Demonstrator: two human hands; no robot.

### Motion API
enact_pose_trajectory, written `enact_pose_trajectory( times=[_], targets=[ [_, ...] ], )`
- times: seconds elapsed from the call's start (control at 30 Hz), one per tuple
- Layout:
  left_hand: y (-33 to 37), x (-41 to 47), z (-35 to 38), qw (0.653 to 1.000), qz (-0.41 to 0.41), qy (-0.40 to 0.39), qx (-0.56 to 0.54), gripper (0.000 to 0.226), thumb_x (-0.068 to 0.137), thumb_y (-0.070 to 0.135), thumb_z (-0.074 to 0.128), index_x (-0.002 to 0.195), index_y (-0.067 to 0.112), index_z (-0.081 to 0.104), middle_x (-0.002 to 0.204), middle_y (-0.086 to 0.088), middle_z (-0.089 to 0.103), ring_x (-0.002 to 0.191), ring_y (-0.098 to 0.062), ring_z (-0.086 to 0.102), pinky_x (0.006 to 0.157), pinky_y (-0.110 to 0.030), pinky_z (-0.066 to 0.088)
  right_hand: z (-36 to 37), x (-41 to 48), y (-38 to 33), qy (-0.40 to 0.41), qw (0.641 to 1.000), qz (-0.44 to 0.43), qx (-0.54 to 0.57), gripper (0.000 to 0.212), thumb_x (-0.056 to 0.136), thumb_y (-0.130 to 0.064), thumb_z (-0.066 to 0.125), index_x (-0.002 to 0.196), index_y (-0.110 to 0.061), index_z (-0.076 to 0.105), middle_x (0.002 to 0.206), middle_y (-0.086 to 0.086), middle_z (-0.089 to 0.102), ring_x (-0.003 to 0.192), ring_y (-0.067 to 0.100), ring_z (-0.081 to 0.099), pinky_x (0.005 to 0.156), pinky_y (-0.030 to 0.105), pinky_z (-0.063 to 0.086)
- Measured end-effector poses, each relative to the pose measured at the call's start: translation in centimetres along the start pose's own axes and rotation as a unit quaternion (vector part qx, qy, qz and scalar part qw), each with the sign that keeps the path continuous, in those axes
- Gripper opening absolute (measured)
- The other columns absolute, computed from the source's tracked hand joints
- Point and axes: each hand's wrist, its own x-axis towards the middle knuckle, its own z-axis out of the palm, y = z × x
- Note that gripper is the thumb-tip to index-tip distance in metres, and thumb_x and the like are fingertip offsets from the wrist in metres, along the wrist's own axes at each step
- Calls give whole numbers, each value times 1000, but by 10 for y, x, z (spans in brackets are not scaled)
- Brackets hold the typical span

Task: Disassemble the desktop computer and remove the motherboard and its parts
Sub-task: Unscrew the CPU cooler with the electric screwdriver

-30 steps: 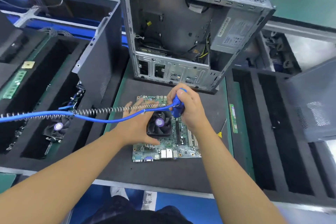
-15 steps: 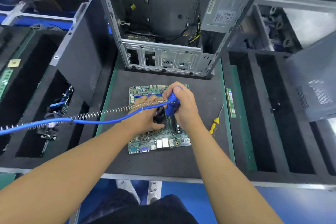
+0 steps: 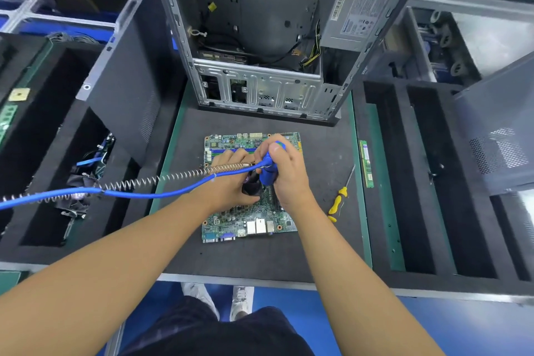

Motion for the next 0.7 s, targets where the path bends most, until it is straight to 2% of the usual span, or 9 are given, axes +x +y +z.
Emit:
enact_pose_trajectory(
  times=[0.2,0.3,0.37,0.43,0.47,0.57,0.7],
  targets=[
    [-1,-2,0,999,10,24,-38,51,71,42,79,108,21,51,99,8,35,88,-17,31,84,-39,36,0,-3,-1,25,1000,-6,3,27,91,-35,47,77,-13,52,74,34,35,63,49,29,54,54,28],
    [-2,-2,4,998,4,46,-45,50,68,40,79,108,25,54,99,8,40,86,-16,31,83,-40,36,-1,-3,-3,11,1000,-8,-2,20,88,-28,45,73,-19,54,70,31,38,61,47,30,54,56,29],
    [-5,-1,6,998,-6,44,-39,59,67,43,79,118,22,57,101,6,44,88,-16,33,85,-39,36,-1,-1,-4,-5,1000,-13,-2,19,86,-25,44,71,-20,56,65,20,47,59,38,38,56,49,34],
    [-7,-2,8,997,-7,47,-55,60,66,44,79,118,24,56,102,6,45,89,-16,35,87,-39,36,-2,1,-7,-20,1000,-13,-1,20,84,-24,44,70,-21,57,64,4,54,60,26,45,59,34,40],
    [-7,-3,8,997,-6,49,-65,60,66,44,79,117,26,55,102,6,45,90,-16,36,87,-38,36,-2,3,-8,-25,1000,-10,-4,20,84,-24,44,69,-21,57,65,2,55,61,24,46,60,31,41],
    [-8,-4,8,996,-10,52,-77,54,67,41,80,112,23,56,102,5,45,90,-16,37,88,-41,37,1,4,-9,-35,999,3,-14,20,84,-26,44,69,-20,56,67,11,50,64,27,43,64,38,38],
    [-8,-4,5,996,-7,43,-84,46,68,38,81,104,20,57,102,6,40,90,-14,30,90,-39,35,6,4,-11,-45,999,6,-7,29,88,-28,46,74,-3,50,70,27,41,62,28,44,62,44,37]
  ],
)
